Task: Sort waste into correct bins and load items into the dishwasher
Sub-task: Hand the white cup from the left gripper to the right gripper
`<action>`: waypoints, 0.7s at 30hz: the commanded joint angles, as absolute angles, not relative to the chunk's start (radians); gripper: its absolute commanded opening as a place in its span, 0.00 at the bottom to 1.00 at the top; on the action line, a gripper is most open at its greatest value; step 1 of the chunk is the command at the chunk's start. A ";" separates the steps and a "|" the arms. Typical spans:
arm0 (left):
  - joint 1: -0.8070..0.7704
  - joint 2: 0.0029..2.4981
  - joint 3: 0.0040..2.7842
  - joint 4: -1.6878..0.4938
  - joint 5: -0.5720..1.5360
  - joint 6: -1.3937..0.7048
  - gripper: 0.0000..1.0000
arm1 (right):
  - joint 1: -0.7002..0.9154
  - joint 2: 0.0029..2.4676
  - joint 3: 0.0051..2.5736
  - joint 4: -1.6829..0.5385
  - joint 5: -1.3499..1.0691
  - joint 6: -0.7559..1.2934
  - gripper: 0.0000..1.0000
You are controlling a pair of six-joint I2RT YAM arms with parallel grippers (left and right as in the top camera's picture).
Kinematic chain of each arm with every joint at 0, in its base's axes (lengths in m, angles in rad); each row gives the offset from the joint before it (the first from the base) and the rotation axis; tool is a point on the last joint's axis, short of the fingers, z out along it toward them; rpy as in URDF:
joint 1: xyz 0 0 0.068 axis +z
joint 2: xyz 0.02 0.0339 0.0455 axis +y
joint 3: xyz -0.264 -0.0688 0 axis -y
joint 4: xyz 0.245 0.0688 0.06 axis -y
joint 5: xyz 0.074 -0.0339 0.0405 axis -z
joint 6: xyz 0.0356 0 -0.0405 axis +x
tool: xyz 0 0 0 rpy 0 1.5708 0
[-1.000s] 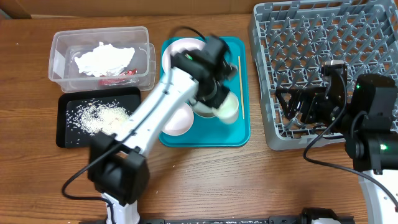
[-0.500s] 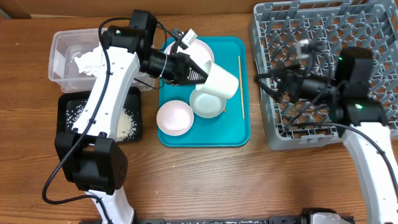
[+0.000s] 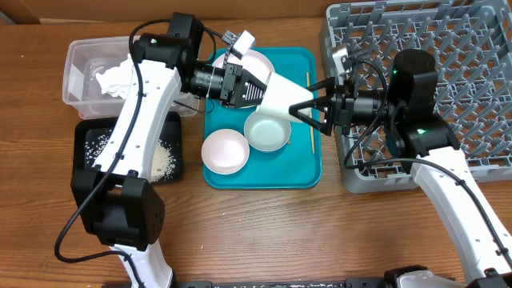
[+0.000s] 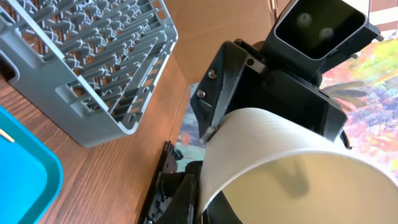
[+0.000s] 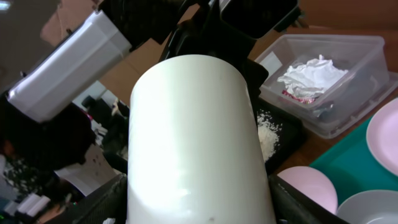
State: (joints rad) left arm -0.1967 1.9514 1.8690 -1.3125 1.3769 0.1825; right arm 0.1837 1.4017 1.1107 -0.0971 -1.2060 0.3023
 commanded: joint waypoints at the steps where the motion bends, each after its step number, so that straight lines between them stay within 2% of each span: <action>1: -0.211 1.955 1.880 -1.308 1.407 0.204 0.04 | 0.191 1.400 1.123 -0.081 -1.229 0.324 0.66; 4: -0.213 1.955 1.880 -1.304 1.407 0.204 0.04 | 0.196 1.400 1.123 -0.082 -1.229 0.324 0.64; 8: -0.213 1.955 1.880 -1.304 1.407 0.204 0.04 | 0.197 1.400 1.123 -0.076 -1.229 0.327 0.47; 10: -0.213 1.955 1.880 -1.303 1.407 0.204 0.07 | 0.197 1.400 1.123 -0.075 -1.229 0.327 0.46; 13: -0.213 1.955 1.880 -1.291 1.406 0.204 0.20 | 0.197 1.400 1.123 -0.075 -1.228 0.327 0.45; 16: -0.208 1.955 1.880 -1.280 1.406 0.203 0.36 | 0.193 1.400 1.123 -0.075 -1.228 0.327 0.46; 21: -0.161 1.955 1.880 -1.278 1.407 0.203 0.45 | 0.133 1.400 1.123 -0.077 -1.224 0.371 0.46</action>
